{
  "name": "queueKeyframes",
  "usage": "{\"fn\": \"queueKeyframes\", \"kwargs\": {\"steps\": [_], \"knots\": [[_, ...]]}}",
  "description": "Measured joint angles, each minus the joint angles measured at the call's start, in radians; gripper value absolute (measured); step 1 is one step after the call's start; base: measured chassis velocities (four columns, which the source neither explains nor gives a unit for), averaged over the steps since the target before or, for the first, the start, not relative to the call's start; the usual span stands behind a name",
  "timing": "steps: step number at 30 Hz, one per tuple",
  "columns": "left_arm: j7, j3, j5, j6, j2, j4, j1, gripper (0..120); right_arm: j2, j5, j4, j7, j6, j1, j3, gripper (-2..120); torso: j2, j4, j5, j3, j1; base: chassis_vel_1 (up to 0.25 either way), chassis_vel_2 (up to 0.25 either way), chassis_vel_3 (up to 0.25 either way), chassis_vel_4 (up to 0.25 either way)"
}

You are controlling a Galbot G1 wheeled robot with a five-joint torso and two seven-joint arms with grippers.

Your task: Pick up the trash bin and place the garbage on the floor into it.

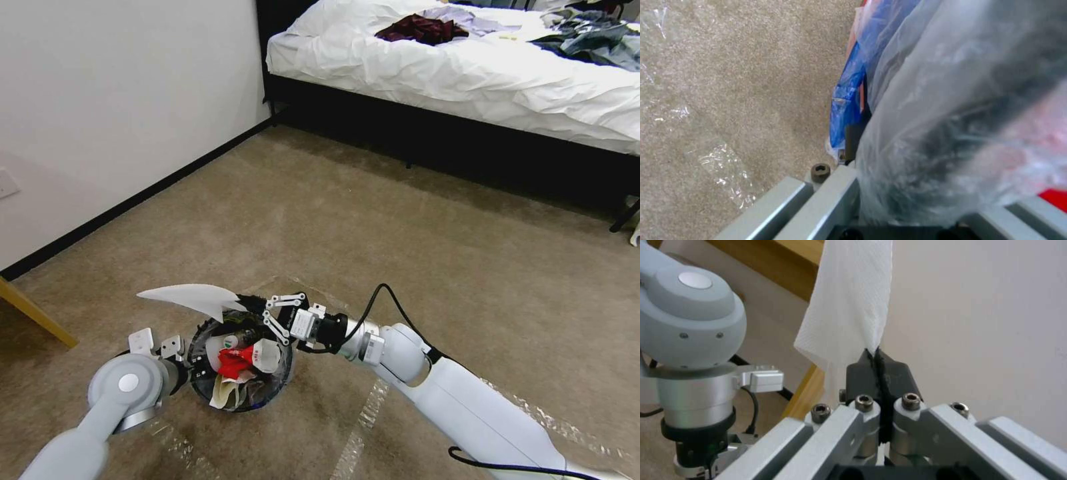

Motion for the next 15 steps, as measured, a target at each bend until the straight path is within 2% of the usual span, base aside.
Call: {"fn": "queueKeyframes", "kwargs": {"steps": [7,15], "knots": [[0.002,-0.001,0.005,0.0,0.001,0.004,0.0,0,-0.025,0.003,0.024,-0.001,-0.005,-0.014,0.003,0,0.0,0.0,0.0001,0.0,0.0,0.0,0.0,0.0,0.0],[0.002,-0.001,0.008,0.0,-0.003,-0.007,0.006,0,0.0,-0.019,0.014,-0.017,0.0,-0.045,-0.011,0,0.0,0.0,0.0,0.0,0.0,0.0,0.0,0.0,0.0]]}}
